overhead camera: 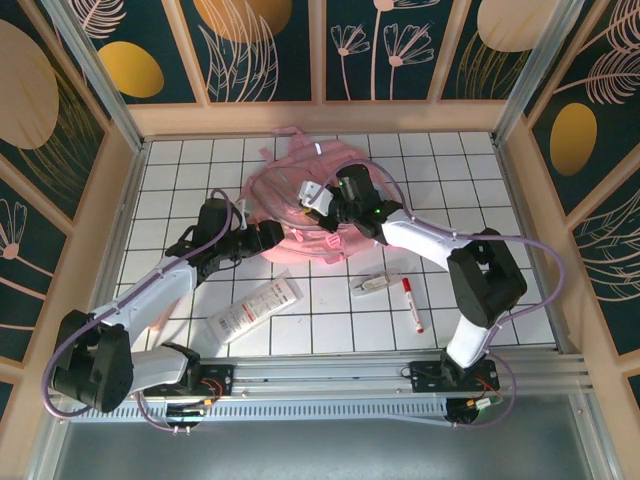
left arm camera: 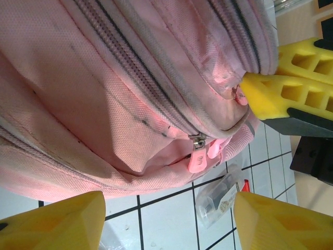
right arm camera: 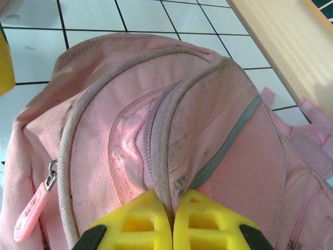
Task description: Pack books, pencil case, and school supplies into a backpack
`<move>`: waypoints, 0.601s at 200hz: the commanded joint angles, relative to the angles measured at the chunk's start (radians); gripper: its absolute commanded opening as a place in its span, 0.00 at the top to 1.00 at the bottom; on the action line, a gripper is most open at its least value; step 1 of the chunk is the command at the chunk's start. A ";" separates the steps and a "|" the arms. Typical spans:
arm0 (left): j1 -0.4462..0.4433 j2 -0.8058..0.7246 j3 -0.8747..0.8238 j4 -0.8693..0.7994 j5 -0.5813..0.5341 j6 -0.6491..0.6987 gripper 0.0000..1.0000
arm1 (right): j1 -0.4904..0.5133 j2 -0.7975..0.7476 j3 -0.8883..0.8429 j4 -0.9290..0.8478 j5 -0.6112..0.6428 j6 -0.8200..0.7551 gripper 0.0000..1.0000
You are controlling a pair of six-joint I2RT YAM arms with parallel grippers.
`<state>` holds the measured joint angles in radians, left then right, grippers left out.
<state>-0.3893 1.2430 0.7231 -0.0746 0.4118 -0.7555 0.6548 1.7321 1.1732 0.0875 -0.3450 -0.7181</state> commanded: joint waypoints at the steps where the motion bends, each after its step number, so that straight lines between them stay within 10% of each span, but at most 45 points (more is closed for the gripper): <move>1: -0.022 0.015 0.032 0.030 0.013 -0.033 0.38 | -0.013 -0.039 0.029 0.101 -0.043 0.055 1.00; 120: -0.226 0.126 0.106 0.061 -0.233 -0.208 0.43 | -0.021 -0.016 0.050 0.127 -0.097 0.176 1.00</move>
<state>-0.5919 1.3479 0.7822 -0.0566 0.1993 -0.9165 0.6411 1.7329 1.1786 0.0952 -0.3950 -0.5922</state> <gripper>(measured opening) 0.577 0.054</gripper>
